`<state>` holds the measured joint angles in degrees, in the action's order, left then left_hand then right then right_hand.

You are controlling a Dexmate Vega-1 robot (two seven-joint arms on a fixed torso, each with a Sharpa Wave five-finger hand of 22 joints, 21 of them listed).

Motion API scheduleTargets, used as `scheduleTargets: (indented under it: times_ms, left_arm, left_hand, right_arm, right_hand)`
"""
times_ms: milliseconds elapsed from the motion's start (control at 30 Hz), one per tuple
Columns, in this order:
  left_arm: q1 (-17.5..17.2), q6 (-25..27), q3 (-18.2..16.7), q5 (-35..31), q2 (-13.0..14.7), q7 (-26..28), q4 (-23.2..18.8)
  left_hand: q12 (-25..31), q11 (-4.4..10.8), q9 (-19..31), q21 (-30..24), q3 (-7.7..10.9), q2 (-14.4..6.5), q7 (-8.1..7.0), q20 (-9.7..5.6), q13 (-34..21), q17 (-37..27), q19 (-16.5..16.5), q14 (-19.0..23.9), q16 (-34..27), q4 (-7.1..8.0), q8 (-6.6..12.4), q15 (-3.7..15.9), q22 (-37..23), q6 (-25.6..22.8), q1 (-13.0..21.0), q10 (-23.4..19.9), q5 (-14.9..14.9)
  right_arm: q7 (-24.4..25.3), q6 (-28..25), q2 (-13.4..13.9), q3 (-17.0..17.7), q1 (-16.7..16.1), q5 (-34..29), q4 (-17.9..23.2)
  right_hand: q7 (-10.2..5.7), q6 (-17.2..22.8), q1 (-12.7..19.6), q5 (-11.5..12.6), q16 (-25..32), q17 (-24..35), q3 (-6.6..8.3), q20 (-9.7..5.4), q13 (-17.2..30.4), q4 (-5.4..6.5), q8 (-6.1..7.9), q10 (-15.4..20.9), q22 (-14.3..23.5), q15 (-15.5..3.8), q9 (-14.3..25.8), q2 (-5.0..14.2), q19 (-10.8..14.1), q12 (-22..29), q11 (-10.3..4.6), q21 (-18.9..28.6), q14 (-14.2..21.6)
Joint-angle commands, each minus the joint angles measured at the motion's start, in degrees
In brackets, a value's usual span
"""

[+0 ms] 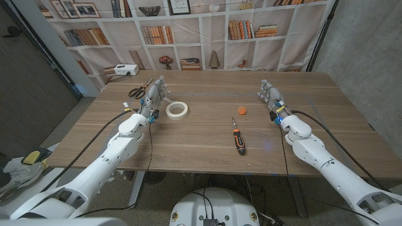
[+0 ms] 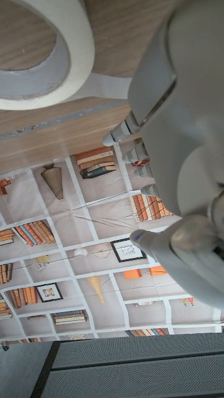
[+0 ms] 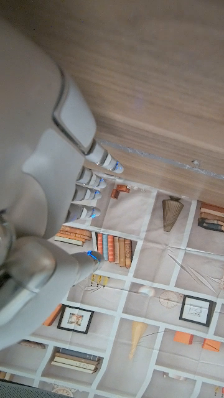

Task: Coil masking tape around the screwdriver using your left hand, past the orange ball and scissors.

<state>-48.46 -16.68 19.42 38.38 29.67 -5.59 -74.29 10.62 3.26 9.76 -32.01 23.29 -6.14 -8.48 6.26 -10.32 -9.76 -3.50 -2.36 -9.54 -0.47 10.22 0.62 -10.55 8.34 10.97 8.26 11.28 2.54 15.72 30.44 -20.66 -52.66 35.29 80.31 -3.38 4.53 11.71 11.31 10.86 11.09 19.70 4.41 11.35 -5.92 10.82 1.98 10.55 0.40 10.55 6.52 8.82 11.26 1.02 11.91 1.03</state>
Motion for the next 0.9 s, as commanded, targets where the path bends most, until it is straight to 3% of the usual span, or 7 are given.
scheduleTargets:
  times_ms: [33, 133, 200, 467, 667, 900]
  left_arm:
    - [-0.1, 1.2, -3.2, -1.2, -1.4, -4.9, 0.4]
    - [0.3, 1.6, -3.4, -2.9, -1.5, -4.7, 0.3]
    - [0.8, 1.8, -3.2, -4.1, -1.5, -5.1, 0.4]
    - [1.1, 3.2, -2.6, -9.2, -1.5, -2.7, -1.1]
    - [0.1, 4.0, -1.6, -14.7, -0.2, 0.4, -4.6]
    - [-1.4, 5.7, -1.7, -17.9, 1.0, 2.4, -8.6]
  left_hand:
    - [0.4, -0.23, 0.2, -0.1, 0.46, 0.0, -0.19, 0.50, -0.1, -0.1, -0.5, -0.7, -0.4, -0.01, 0.25, -0.13, -0.1, 0.0, 0.5, 0.5, 0.3]
    - [0.6, -0.34, 0.2, 0.2, 0.36, 0.1, -0.05, 0.81, -0.1, -0.1, -0.8, -1.0, -0.5, 0.00, 0.36, -1.76, -0.1, -0.4, 0.3, 0.1, 0.3]
    - [1.2, -1.64, 0.2, 0.6, 0.20, 0.2, 0.18, 1.68, -0.2, -0.2, -1.2, -1.4, -0.6, 0.10, 0.51, -3.76, -0.2, -1.1, 0.0, -1.3, 0.3]
    - [2.1, -4.80, 0.3, 1.4, -0.15, 0.3, 1.10, 3.77, -0.4, -0.4, -2.0, -0.9, -1.2, 0.42, 0.84, -6.36, -0.4, -3.1, -0.6, -4.5, 0.2]
    - [3.0, -6.38, 0.4, 1.6, -0.29, 0.4, 2.26, 4.84, -0.6, -0.5, -1.8, 1.1, -1.9, 0.56, 1.38, -7.19, -0.6, -5.8, -1.0, -7.4, 0.2]
    - [3.3, -6.24, 0.4, 1.7, -0.36, 0.5, 2.57, 5.37, -0.7, -0.5, -1.6, 2.5, -2.2, 0.56, 1.66, -7.10, -0.6, -7.4, -1.1, -8.7, 0.2]
  right_arm:
    - [6.1, -0.5, 1.2, 0.8, -5.5, -3.0, 10.0]
    - [6.8, -0.8, 1.8, 0.9, -5.8, -4.2, 10.8]
    - [7.3, -0.7, 2.3, 1.2, -6.2, -5.0, 11.7]
    - [9.0, -4.2, 7.0, 1.7, -8.0, -9.8, 16.9]
    - [10.0, -9.7, 12.0, 1.7, -9.8, -14.3, 22.5]
    - [12.1, -14.6, 14.9, 1.6, -11.7, -19.1, 27.2]
  right_hand:
    - [0.06, 0.6, 0.5, 0.3, 0.4, 0.0, 0.29, -1.14, 0.2, -0.13, 0.34, 0.7, 0.2, -0.09, 0.2, -0.12, 0.5, 0.5, 0.30, 0.3, 0.2]
    - [0.10, 0.7, 0.5, 0.3, 0.4, 0.0, 0.30, -1.36, 0.2, -0.19, 0.36, 0.7, 0.2, -0.10, 0.2, -0.14, 0.6, 0.5, 0.36, 0.4, 0.2]
    - [0.07, 0.7, 0.6, 0.3, 0.5, 0.0, 0.29, -1.46, 0.2, -0.27, 0.35, 0.8, 0.2, 0.27, 0.2, -0.20, 0.7, 0.5, 0.42, 0.4, 0.4]
    - [0.08, 0.8, 0.9, 0.3, 0.7, -0.1, 0.22, -0.36, 0.2, -0.73, 0.34, 1.8, 0.2, 1.55, 0.2, -0.62, 0.9, 0.8, 0.64, 0.5, 1.0]
    - [-0.04, 0.9, 1.2, 0.3, 0.8, -0.1, 0.29, 0.73, 0.2, -0.97, 0.39, 2.1, 0.2, 1.78, 0.2, -0.62, 0.8, 0.9, 0.39, 0.5, 1.3]
    - [-0.05, 1.5, 1.5, 0.4, 0.9, -0.1, 0.40, 1.20, 0.2, -1.20, 0.60, 2.6, 0.2, 1.85, 0.2, -0.54, 0.7, 1.0, 0.40, 0.4, 1.6]
